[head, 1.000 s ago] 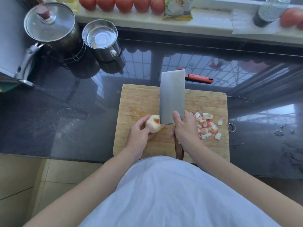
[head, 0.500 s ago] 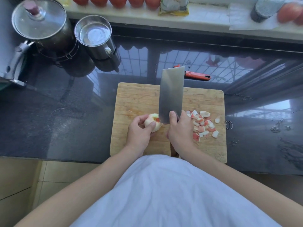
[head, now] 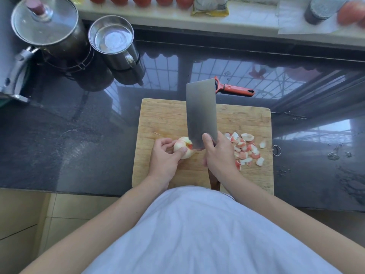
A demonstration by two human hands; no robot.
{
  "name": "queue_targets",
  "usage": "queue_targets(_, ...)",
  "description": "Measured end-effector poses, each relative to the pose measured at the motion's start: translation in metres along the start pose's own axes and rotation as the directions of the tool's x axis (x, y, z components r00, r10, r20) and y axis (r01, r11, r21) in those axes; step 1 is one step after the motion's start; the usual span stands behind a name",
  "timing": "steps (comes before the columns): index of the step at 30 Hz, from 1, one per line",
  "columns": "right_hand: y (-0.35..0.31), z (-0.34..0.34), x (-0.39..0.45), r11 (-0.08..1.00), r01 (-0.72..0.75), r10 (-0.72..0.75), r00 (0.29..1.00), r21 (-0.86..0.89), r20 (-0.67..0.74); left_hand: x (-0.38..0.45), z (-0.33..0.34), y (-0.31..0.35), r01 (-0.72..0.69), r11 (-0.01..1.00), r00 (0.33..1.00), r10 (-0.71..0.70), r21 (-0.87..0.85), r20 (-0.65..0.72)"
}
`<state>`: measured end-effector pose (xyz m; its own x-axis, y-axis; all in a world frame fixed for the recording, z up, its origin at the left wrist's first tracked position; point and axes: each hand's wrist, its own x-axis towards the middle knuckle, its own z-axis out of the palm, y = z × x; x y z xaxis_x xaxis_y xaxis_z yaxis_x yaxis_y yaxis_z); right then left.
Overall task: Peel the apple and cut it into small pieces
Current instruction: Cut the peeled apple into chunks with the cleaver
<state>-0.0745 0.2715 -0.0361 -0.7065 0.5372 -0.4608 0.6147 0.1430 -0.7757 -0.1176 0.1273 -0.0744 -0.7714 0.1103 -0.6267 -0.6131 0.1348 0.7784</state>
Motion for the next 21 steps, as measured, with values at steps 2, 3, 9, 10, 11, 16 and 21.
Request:
queue_targets(2,0.001,-0.001,-0.002,1.0,0.002,-0.002,1.0,0.021,-0.011,-0.001,0.001,0.002,-0.014,1.0,1.0,0.014,0.024,0.001)
queue_targets(3,0.002,-0.001,-0.003,1.0,-0.002,0.002,1.0,0.031,-0.018,-0.001,0.002,0.003,-0.021,0.999,1.0,0.021,0.032,0.001)
queue_targets(9,-0.003,-0.007,-0.004,0.997,-0.047,0.051,0.997,0.065,-0.059,0.001,0.003,0.006,-0.066,0.988,0.998,0.068,0.138,-0.015)
queue_targets(10,-0.005,-0.01,-0.003,0.996,-0.056,0.061,0.995,0.074,-0.077,0.002,0.002,0.007,-0.078,0.985,0.996,0.082,0.157,-0.017)
queue_targets(11,-0.007,-0.013,-0.002,0.995,-0.062,0.07,0.993,0.081,-0.093,0.003,0.001,0.009,-0.089,0.979,0.996,0.092,0.181,-0.01)
queue_targets(16,-0.013,-0.02,-0.001,0.997,-0.037,0.042,0.996,0.066,-0.073,0.005,-0.002,0.012,-0.137,0.951,0.989,0.117,0.277,0.09)
queue_targets(21,-0.009,-0.012,0.0,0.998,-0.057,0.058,0.996,0.013,-0.073,0.005,0.0,0.012,-0.175,0.932,0.983,0.145,0.317,0.113)
